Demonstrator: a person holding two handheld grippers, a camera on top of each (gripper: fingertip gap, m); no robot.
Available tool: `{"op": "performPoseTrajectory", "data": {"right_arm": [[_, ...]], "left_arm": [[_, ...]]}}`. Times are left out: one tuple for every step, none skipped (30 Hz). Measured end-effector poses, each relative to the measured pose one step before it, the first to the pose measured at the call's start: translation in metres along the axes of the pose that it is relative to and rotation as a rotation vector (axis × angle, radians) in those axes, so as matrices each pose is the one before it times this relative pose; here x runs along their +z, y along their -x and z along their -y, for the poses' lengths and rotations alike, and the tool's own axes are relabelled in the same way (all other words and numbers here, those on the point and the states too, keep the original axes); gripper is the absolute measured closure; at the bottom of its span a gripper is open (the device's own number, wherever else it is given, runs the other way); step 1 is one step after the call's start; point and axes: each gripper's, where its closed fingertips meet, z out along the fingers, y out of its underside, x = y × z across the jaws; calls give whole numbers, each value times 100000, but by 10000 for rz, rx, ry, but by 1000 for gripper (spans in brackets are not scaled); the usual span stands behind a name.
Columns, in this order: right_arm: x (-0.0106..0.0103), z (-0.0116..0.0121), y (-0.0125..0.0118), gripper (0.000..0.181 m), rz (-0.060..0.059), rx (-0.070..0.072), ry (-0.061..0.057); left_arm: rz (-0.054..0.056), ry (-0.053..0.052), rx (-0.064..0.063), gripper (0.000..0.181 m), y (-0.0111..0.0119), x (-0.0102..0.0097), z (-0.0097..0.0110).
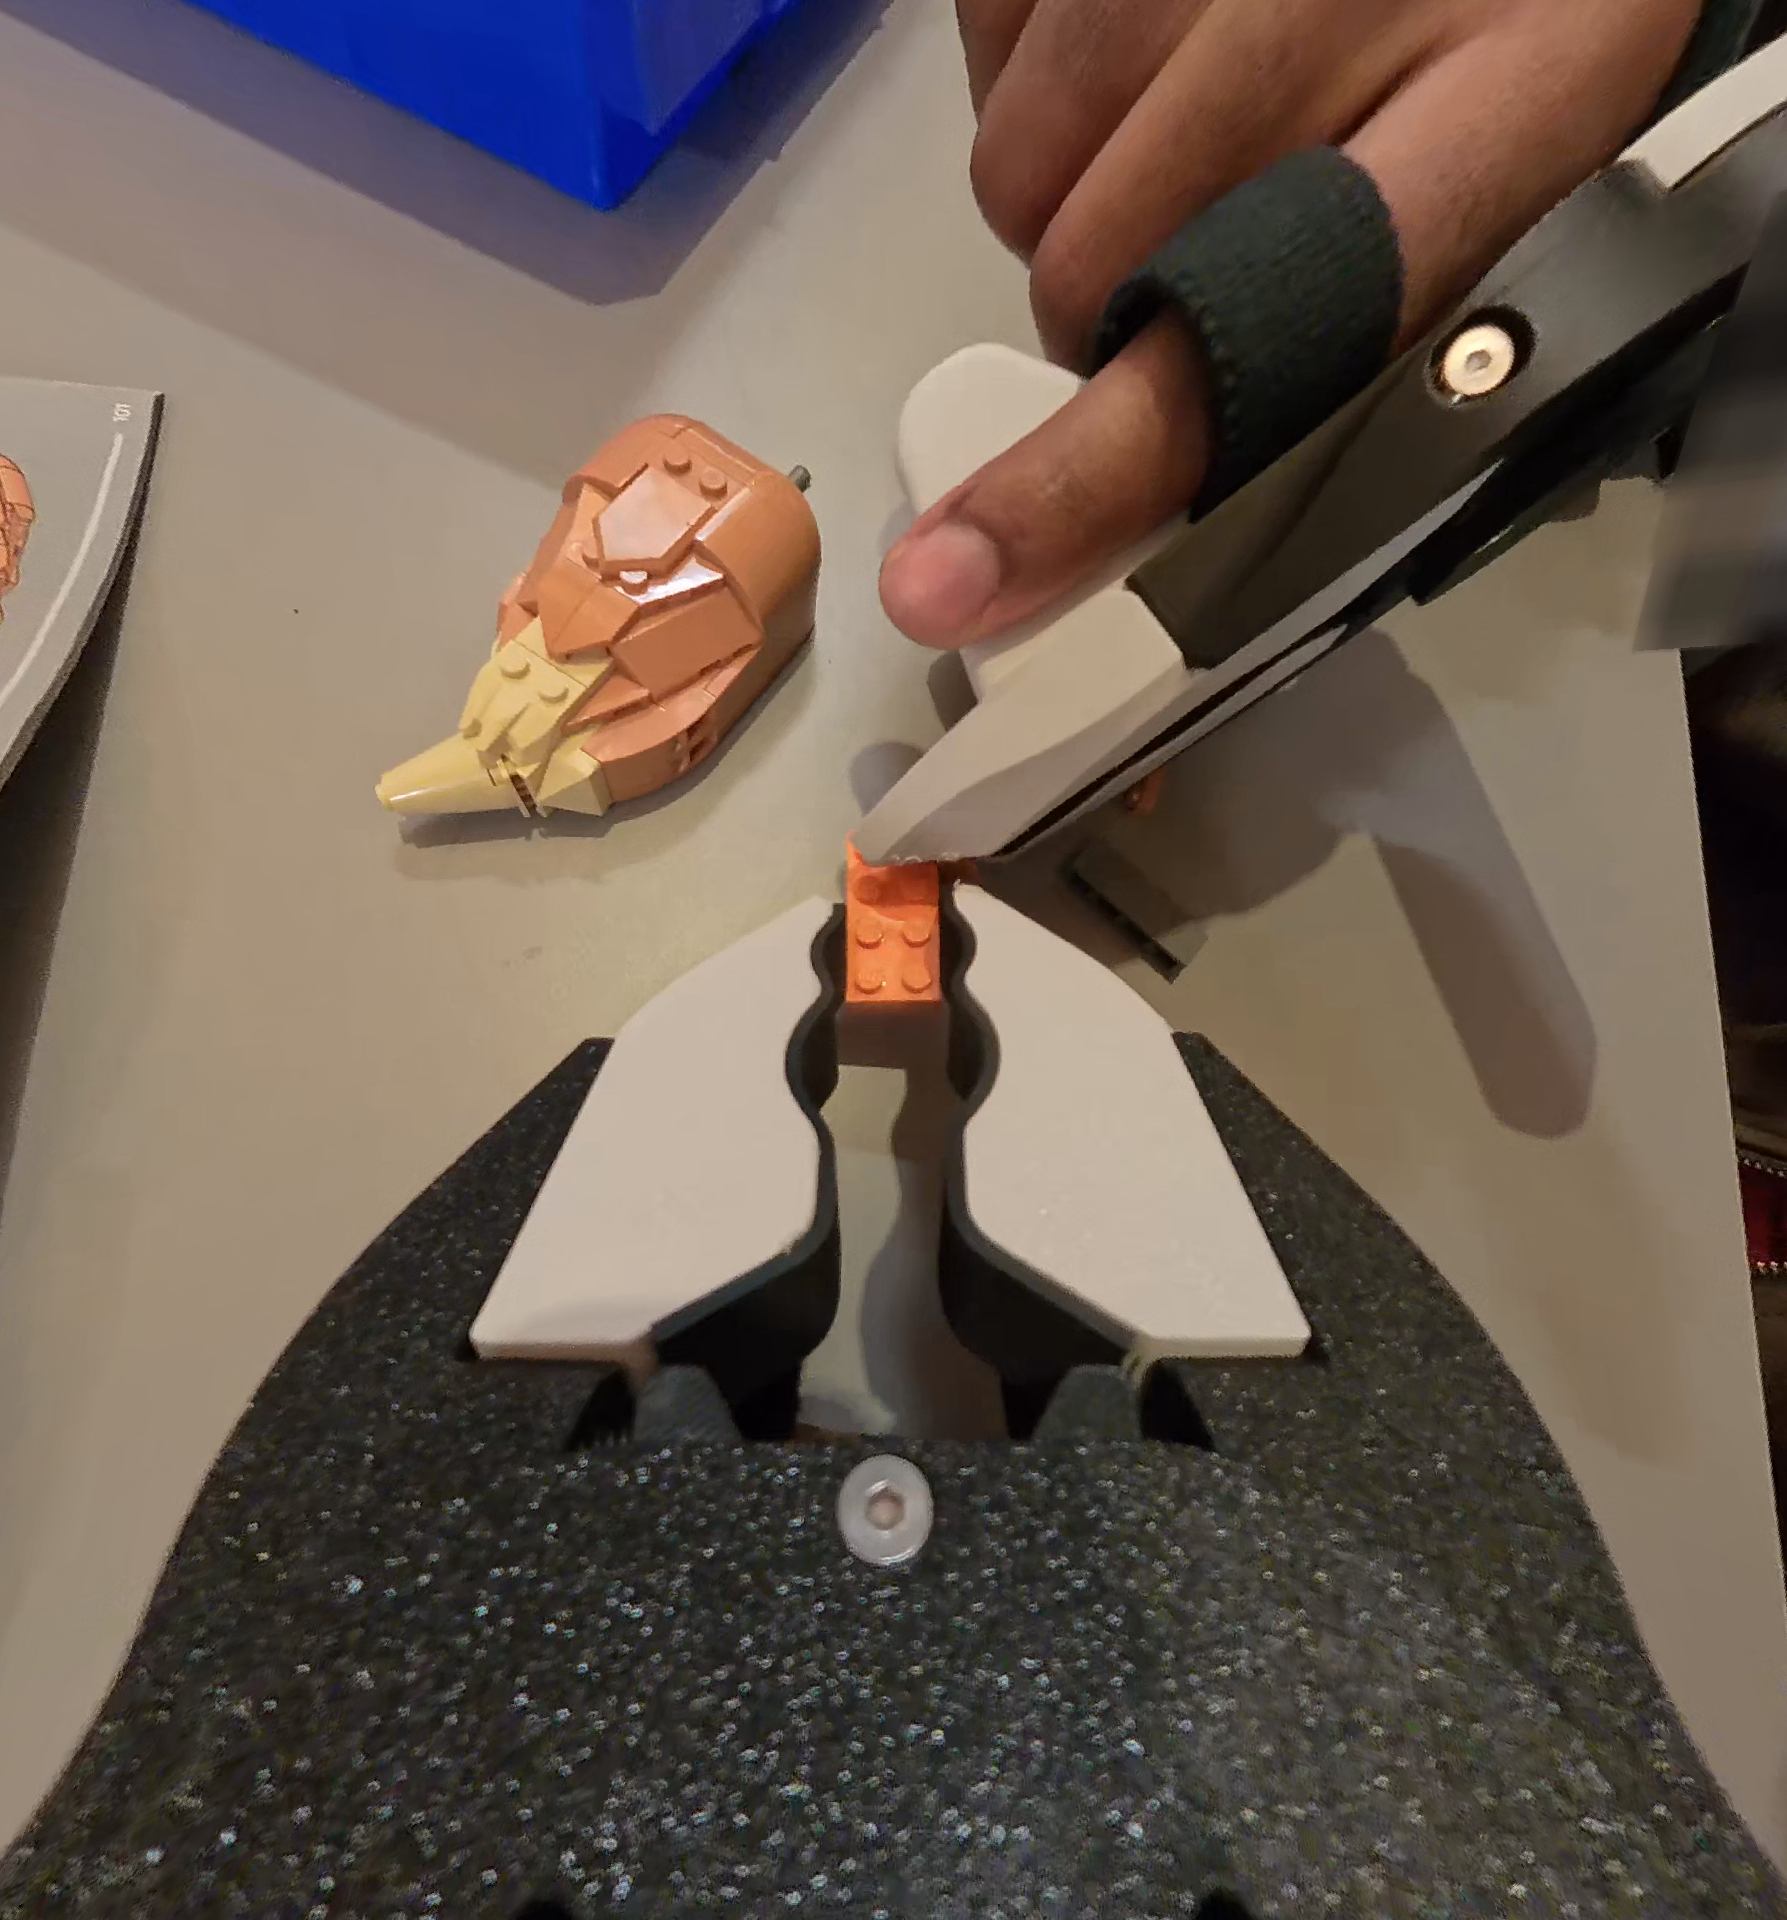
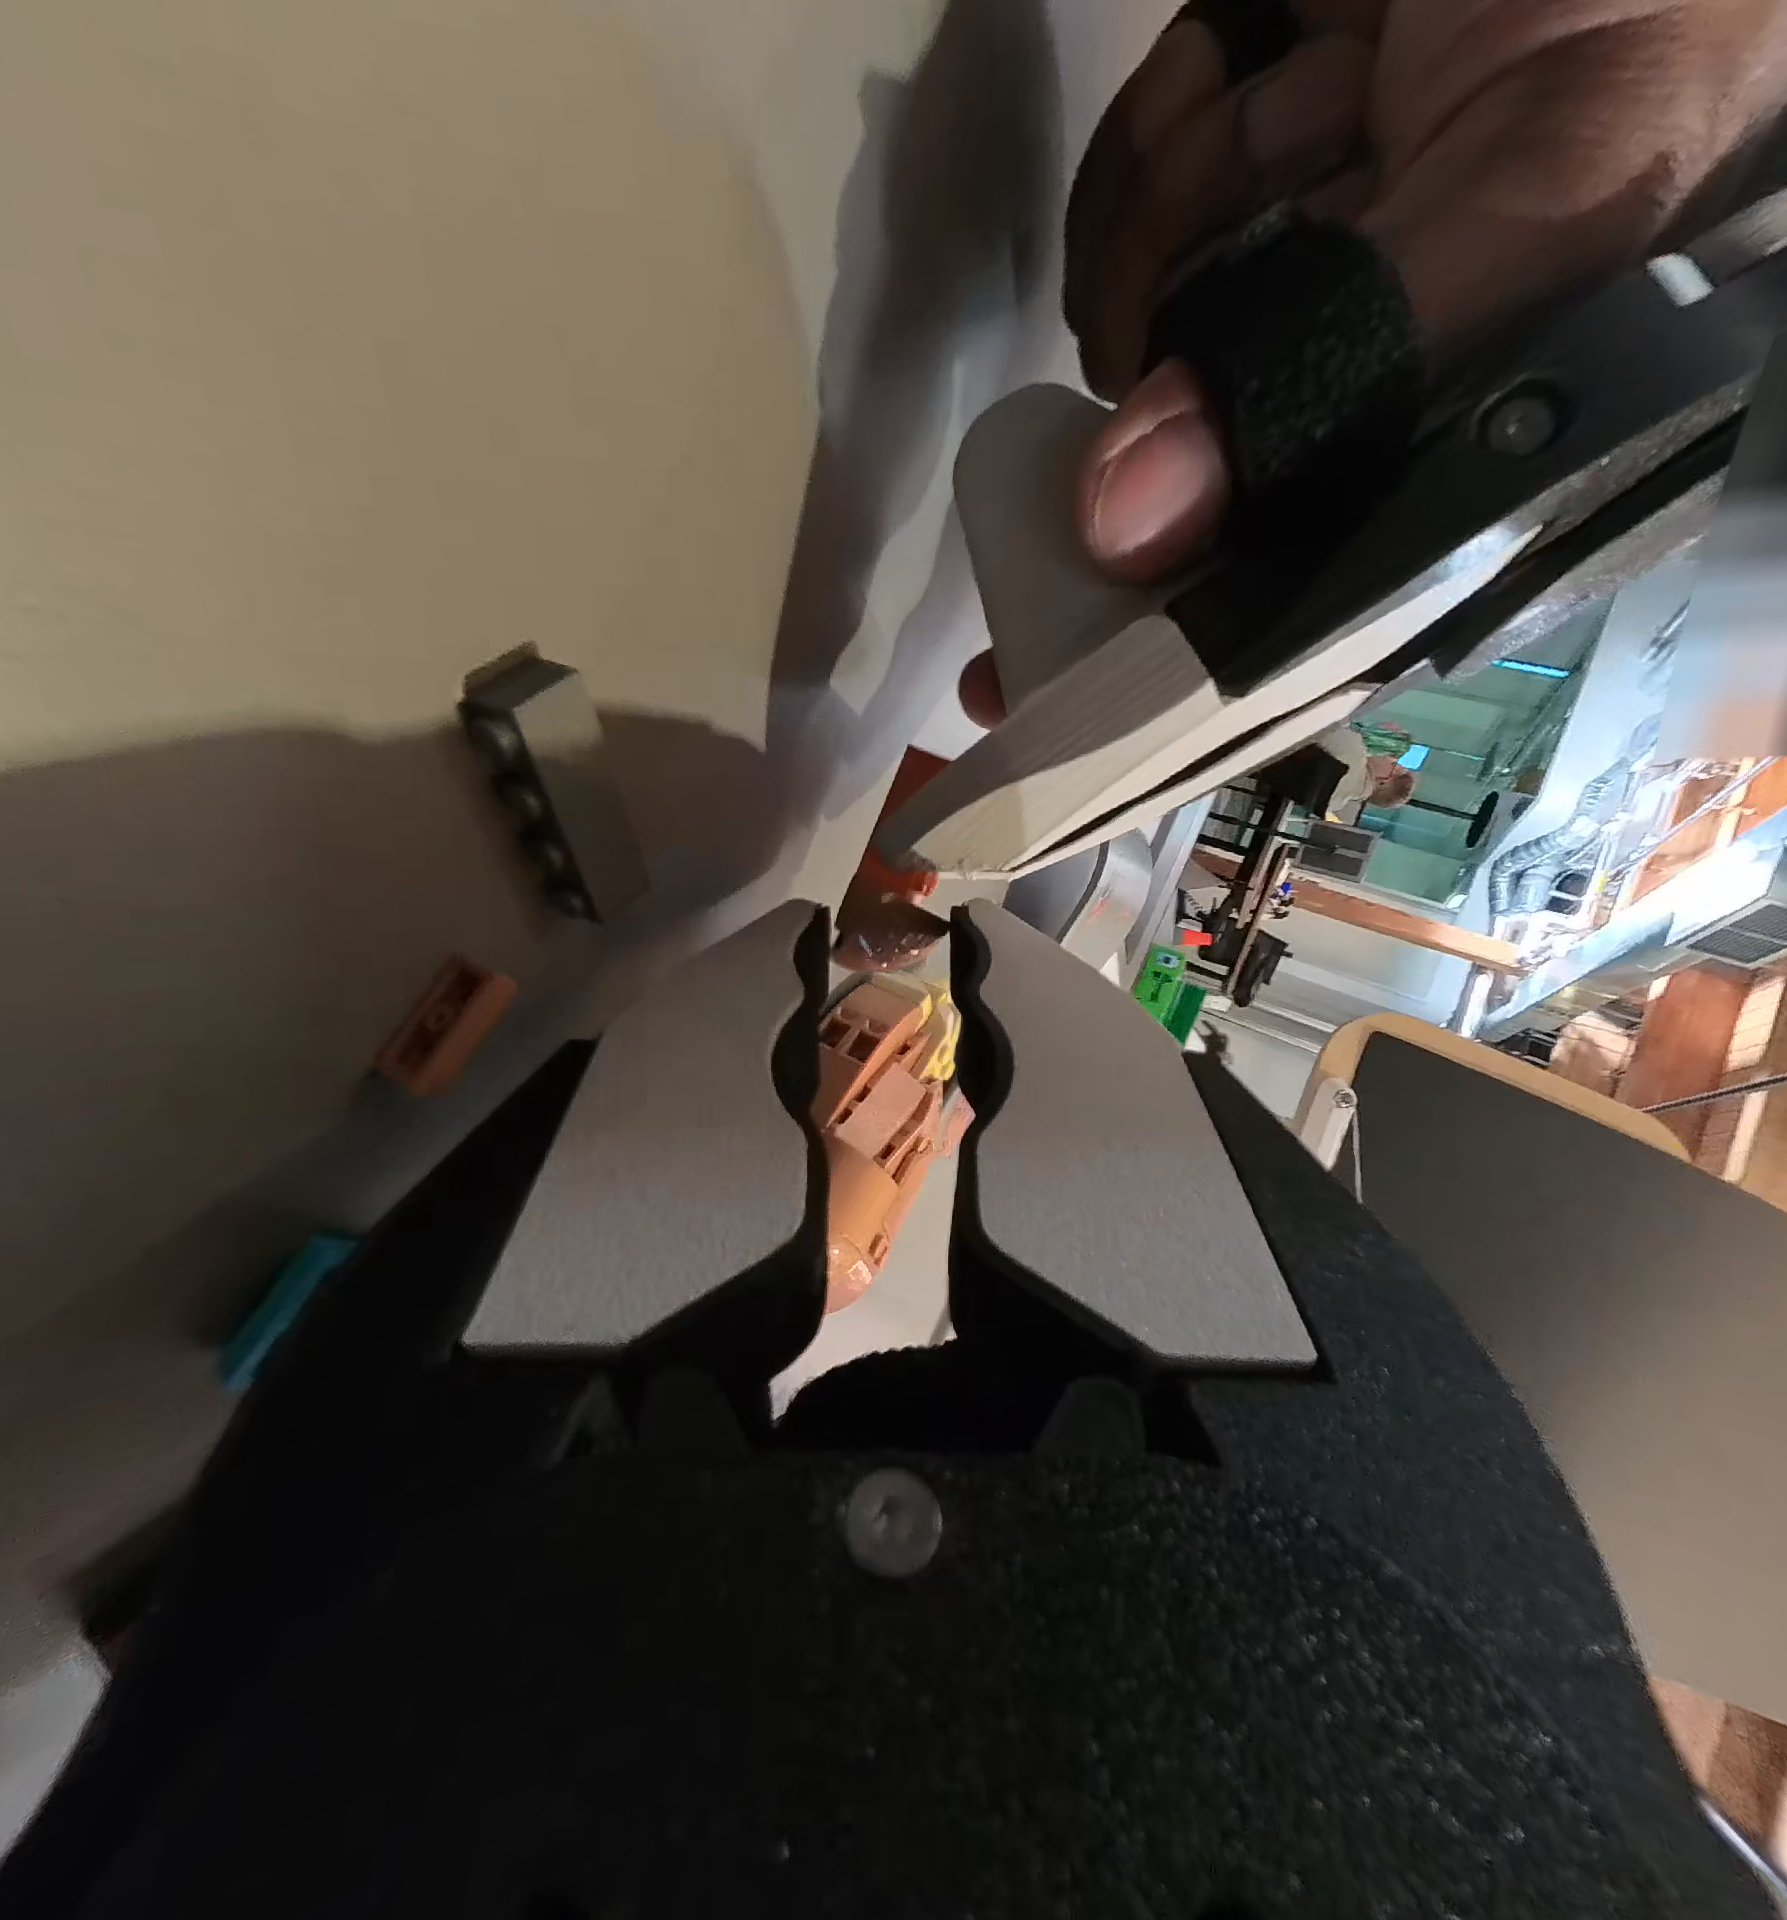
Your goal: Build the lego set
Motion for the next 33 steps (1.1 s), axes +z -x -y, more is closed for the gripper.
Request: {"op": "performPoseTrajectory", "data": {"right_arm": [[-30,103,-77,160,4,97,-73],[-31,168,-64,161,2,100,-84],[24,47,20,160,54,79,14],[55,-81,66,160,45,-7,79],[62,-94,19,160,-29,-59,65],[60,-105,0,159,-49,-13,51],[39,-59,0,159,-25,31,11],[17,-22,-19,158,-18,63,-30],[-8,-4,-31,158,-17,85,-38],[-14,2,-17,158,-7,67,-36],[-19,0,-5,158,-18,42,-26],[-19,-2,-25,158,-26,34,-16],[-15,-7,-30,158,-33,36,-3],[-28,-1,-44,157,-45,24,-10],[-19,19,-80,156,-59,30,-25],[-34,15,-68,155,-47,31,-22],[-21,18,-68,154,-35,36,-23],[-24,13,-77,154,-46,42,-19],[-34,14,-85,153,-56,24,-21],[-21,7,-53,153,-38,20,-15],[-7,-8,-55,153,-39,20,-2],[-6,21,-58,153,-44,16,-17],[-10,3,-23,153,-19,22,-11],[-11,-14,-64,153,-40,10,3],[-23,-13,-99,153,-65,11,2],[-45,-14,-128,153,-63,42,-5],[-46,-41,-165,152,-85,77,-6],[-52,-75,-210,152,-113,99,7],[-42,-83,-174,152,-96,93,-2],[-48,-63,-189,152,-102,103,-18],[-43,-48,-185,152,-111,110,-30],[-40,-20,-148,151,-89,89,-36],[-31,-20,-192,151,-121,51,-21]], "left_arm": [[-47,-87,-31,165,-62,-5,130],[-86,-105,-37,165,-137,1,183],[-23,12,15,165,-53,28,-8],[52,41,21,165,64,26,-79],[5,31,-15,165,45,-12,-72],[-10,-23,-26,165,41,-45,-2],[-2,-15,-41,165,73,-40,-22],[-26,-35,-34,165,22,-31,20],[-31,-31,-34,165,0,-11,31],[-23,-20,-13,165,-9,7,15],[-18,-22,-8,165,-13,10,15],[-22,-20,-7,165,-22,-5,27],[-23,-33,-8,165,-9,-7,39],[-35,-45,-17,165,-25,-22,52],[-35,-63,-27,165,-14,-41,82],[-39,-47,-31,165,-15,-30,68],[-26,-41,-17,165,-4,-15,45],[-42,-34,-20,165,-33,-8,30],[-46,-41,-26,165,-31,-11,51],[-43,-27,-29,165,-33,9,29],[-26,-22,-20,165,-18,6,18],[-21,-11,-10,165,-9,11,-1],[-12,-20,-10,165,7,5,16],[-10,-10,-13,165,8,-2,4],[6,-18,-4,165,24,-13,23],[1,-25,-10,165,26,-38,28],[-11,-47,-18,165,18,-71,65],[-22,-69,-28,165,11,-104,102],[-15,-86,-39,165,27,-123,135],[-29,-114,-37,165,10,-167,179],[-48,-130,-53,165,-23,-168,210],[-43,-127,-58,165,-4,-166,205],[-31,-99,-50,165,1,-137,161]]}}
